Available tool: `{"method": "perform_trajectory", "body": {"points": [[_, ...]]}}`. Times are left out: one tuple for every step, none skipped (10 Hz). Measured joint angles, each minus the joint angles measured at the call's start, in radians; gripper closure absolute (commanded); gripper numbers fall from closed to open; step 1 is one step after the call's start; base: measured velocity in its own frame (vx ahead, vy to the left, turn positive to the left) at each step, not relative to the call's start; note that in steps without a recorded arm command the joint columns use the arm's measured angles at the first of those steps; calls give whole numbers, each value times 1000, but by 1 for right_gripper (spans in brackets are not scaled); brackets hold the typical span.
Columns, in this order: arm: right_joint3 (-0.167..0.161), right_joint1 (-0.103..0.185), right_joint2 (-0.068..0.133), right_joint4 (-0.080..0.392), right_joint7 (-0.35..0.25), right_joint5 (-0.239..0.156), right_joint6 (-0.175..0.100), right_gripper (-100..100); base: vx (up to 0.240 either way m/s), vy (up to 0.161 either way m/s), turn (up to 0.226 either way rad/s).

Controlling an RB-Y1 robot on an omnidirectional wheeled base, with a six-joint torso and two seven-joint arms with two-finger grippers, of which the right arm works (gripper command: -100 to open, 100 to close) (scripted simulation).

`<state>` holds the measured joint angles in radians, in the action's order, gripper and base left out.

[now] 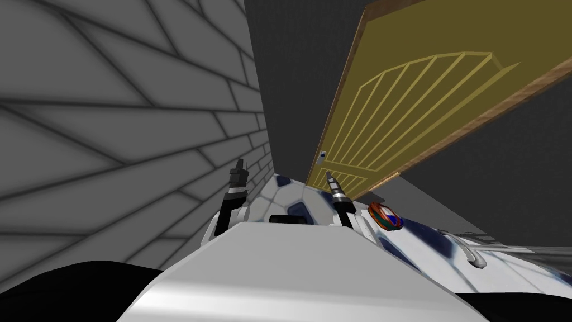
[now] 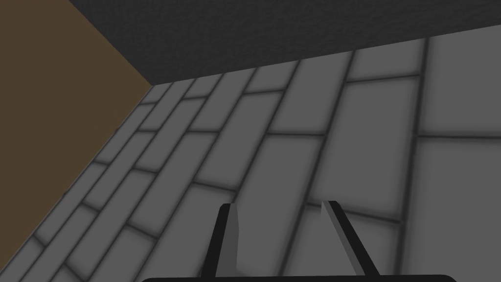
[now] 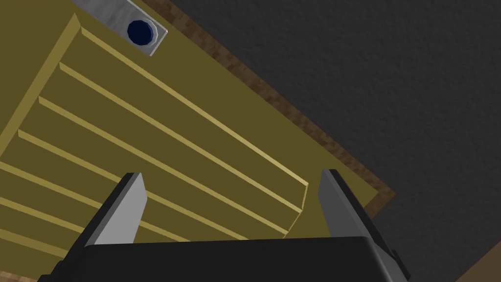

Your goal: Pull the door open

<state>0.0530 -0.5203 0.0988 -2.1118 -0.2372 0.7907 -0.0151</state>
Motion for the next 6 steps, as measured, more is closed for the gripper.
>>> {"method": "perform_trajectory", "body": {"points": [[-2,-2,-2,4,-6,20,12,-100,48,-29,73],[-1,2,-3,17,-13,48,23,-100,74,-37,124],[-2,0,-8,30,-21,80,36,-100,93,-56,124],[0,3,-4,45,-35,109,55,-100,59,-42,41],[-1,1,-2,48,-42,129,69,-100,55,-39,69],[-5,-2,1,52,-50,154,85,-100,70,-42,107]]}}
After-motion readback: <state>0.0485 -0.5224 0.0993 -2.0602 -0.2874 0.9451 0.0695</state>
